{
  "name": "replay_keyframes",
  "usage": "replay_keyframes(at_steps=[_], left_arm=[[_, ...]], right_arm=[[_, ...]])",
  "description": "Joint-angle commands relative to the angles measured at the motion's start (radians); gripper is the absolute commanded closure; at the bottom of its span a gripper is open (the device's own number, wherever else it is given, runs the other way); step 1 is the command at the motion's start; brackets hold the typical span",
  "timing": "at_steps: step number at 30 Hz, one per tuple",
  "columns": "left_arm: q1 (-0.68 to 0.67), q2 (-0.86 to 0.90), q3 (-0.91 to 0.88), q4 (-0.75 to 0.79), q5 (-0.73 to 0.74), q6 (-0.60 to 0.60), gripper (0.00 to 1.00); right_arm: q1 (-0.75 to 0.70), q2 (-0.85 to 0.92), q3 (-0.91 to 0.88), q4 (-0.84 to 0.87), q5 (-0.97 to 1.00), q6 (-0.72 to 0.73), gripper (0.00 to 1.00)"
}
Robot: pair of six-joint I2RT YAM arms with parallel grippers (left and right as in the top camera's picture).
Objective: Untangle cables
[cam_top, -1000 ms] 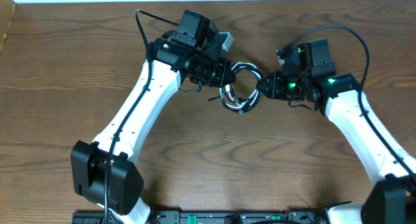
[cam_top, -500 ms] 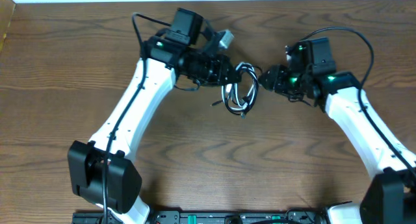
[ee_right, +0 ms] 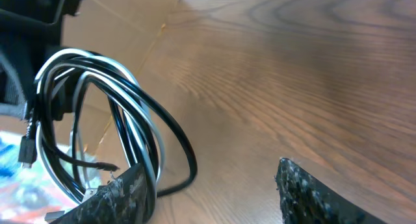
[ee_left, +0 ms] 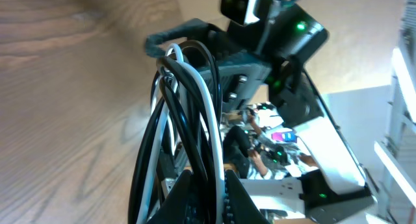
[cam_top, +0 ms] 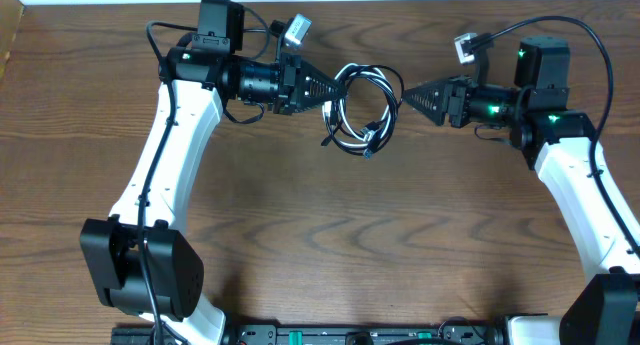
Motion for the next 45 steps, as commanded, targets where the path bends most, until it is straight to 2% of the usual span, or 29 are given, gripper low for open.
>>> replay_keyframes(at_steps=[1,9,13,16,20,24,28,35,41,45], left_arm=[[0.001,0.004,0.007,0.001,0.109,0.008,0.93],[-0.007,0.004,0.007,0.001,0.114,0.008,0.93],[-0.02,0.004,0.007,0.001,0.114,0.008,0.92],[-0.021,0.004,0.007,0.017,0.145,0.008,0.93],[-0.019,0.003,0.007,0.061,0.178,-0.015,0.93],[-0.019,0.004,0.007,0.076,0.177,-0.014,0.93],[-0.019,0.004,0.007,0.092,0.176,-0.014,0.93],[-0.019,0.004,0.007,0.095,0.176,-0.015,0.93],[-0.021,0.004,0.007,0.095,0.176,-0.06,0.93],[-0.021,0.004,0.006,0.103,0.175,-0.053,0.93]], right_arm=[[0.022,-0.006,0.015,0.004,0.044,0.034,0.42],[0.084,0.018,0.015,0.053,0.215,0.112,0.49],[0.119,0.048,0.015,0.078,0.351,0.192,0.57],[0.134,0.081,0.015,0.012,0.525,0.254,0.57],[0.125,0.119,0.015,-0.134,0.708,0.264,0.55],[0.086,0.137,0.015,-0.24,0.78,0.262,0.54],[0.033,0.129,0.015,-0.254,0.688,0.217,0.52],[0.002,0.05,0.016,-0.15,0.296,0.064,0.41],[0.002,0.018,0.016,-0.01,0.078,0.057,0.4],[0.002,0.019,0.016,0.051,-0.002,0.056,0.41]])
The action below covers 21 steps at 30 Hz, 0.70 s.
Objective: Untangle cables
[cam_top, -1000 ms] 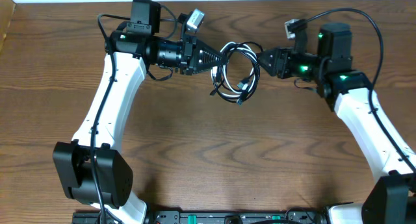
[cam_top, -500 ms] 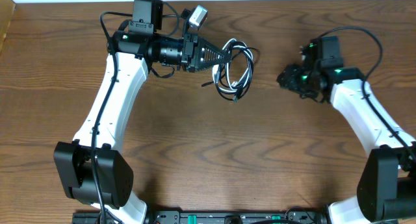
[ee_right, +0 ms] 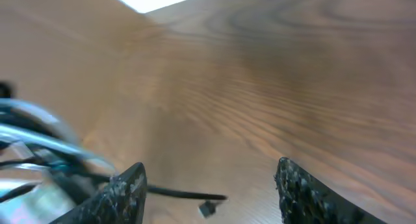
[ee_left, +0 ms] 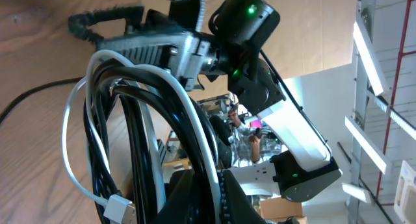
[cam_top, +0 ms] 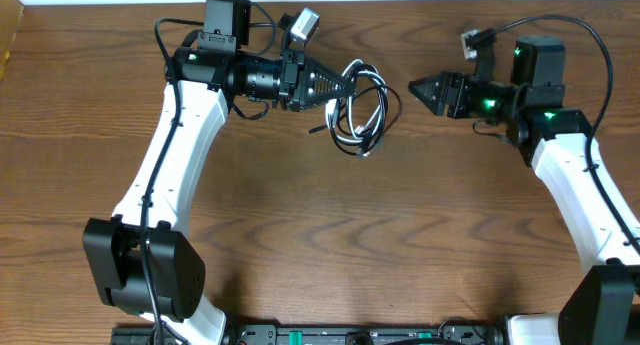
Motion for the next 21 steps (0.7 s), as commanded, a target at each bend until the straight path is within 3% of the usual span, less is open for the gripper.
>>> replay_keyframes(at_steps=[1,5,8,13,21], left_arm=[[0.0,0.004,0.007,0.014,0.042,0.005,0.93],[0.0,0.004,0.007,0.013,-0.069,0.014,0.93],[0.0,0.004,0.007,0.013,-0.179,-0.01,0.93],[0.0,0.004,0.007,0.015,-0.382,-0.165,0.93],[0.0,0.004,0.007,0.062,-0.412,-0.277,0.93]], right_arm=[[-0.002,-0.008,0.008,0.027,-0.167,-0.025,0.41],[0.0,-0.008,0.008,0.026,-0.277,-0.024,0.44],[0.018,-0.008,0.008,-0.035,-0.291,-0.019,0.52],[0.088,-0.006,0.008,-0.189,-0.165,-0.033,0.6],[0.245,-0.006,0.008,-0.203,0.018,-0.029,0.63]])
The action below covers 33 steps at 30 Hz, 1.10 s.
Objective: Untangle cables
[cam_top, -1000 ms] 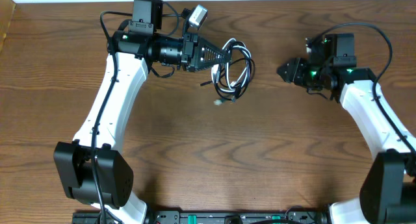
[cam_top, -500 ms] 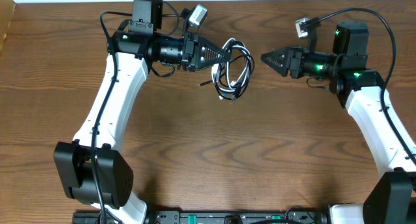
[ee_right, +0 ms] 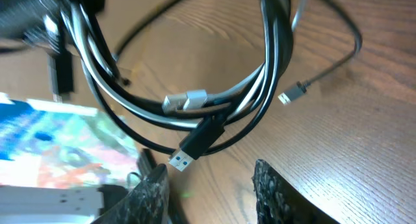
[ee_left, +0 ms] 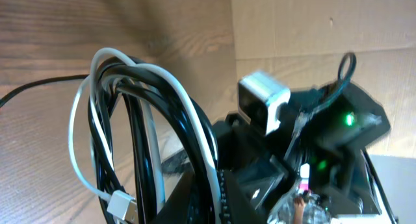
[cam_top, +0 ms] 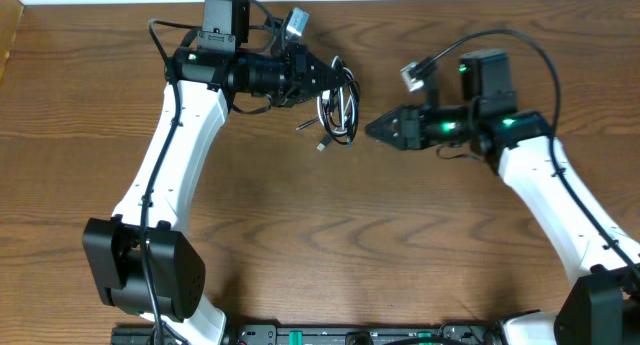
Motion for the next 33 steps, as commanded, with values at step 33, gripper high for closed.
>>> replay_keyframes(at_steps=[33], left_arm=[[-0.002,0.004,0.007,-0.085,0.012,0.026,0.93]], right_arm=[[0.152,-0.006,0.007,0.018,0.425,0.04,0.64]])
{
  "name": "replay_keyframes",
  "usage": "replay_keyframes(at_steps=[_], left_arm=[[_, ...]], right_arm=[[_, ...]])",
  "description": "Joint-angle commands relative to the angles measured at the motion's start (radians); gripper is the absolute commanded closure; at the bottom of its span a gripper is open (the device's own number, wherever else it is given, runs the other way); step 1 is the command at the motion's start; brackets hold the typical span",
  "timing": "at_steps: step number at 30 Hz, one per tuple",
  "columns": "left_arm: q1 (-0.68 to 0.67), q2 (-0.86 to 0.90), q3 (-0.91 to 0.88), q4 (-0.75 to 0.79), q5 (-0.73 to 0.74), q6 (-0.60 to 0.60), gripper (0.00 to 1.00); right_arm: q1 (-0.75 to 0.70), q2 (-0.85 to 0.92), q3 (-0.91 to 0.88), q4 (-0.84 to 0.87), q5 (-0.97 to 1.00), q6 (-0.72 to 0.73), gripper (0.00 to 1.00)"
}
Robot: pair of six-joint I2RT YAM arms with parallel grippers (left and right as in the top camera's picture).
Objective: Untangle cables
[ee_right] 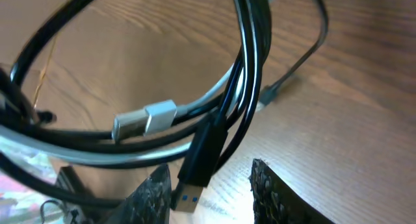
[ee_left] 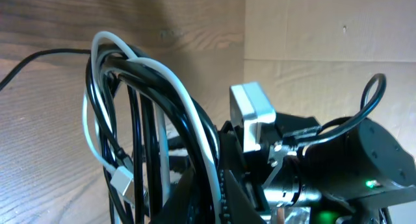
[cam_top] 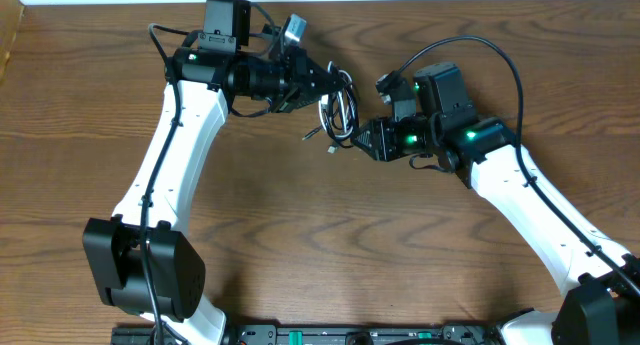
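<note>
A tangled bundle of black and white cables (cam_top: 341,109) hangs over the table's far middle. My left gripper (cam_top: 333,85) is shut on the top of its loops (ee_left: 156,100), with the fingers (ee_left: 224,191) pinching black and white strands. A white plug (ee_left: 120,182) dangles on the left. My right gripper (cam_top: 362,138) is just right of and below the bundle. It is open, and a black USB plug (ee_right: 198,165) hangs between its fingers (ee_right: 151,193). A silver plug (ee_right: 145,117) lies across the loops above.
The wooden table (cam_top: 320,245) stretches toward the front. A thin black cable end (ee_right: 296,62) trails onto the wood behind the bundle. The right arm's camera (ee_left: 253,113) sits close behind the bundle in the left wrist view.
My right gripper has moved left and closer to the bundle, so the black USB plug now hangs between its open fingers. My left gripper holds the bundle in about the same place.
At first my left gripper held the bundle with the right gripper open at its right side. Then the right gripper was away to the right and the bundle hung from the left alone. Later the right gripper was low beside the bundle, and now it straddles the black plug.
</note>
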Motion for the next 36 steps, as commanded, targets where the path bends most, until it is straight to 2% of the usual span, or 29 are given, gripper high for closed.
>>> replay_keyframes(at_steps=[1,13,17,25,36], left_arm=[[-0.003,0.004,0.007,-0.024,0.043,0.048,0.93],[-0.08,0.004,0.007,-0.031,0.057,0.079,0.93],[-0.066,0.004,0.007,-0.027,-0.008,0.08,0.92],[-0.026,0.004,0.007,-0.027,-0.128,0.02,0.93],[0.008,0.004,0.007,-0.019,-0.148,-0.071,0.92]], right_arm=[[-0.009,-0.006,0.007,0.022,0.037,0.03,0.64],[-0.01,-0.006,0.007,0.061,0.1,0.056,0.64],[-0.022,-0.006,0.007,0.042,0.09,0.1,0.65],[-0.028,-0.007,0.007,0.017,0.023,0.104,0.67],[-0.022,-0.006,0.007,-0.072,-0.079,0.033,0.66]])
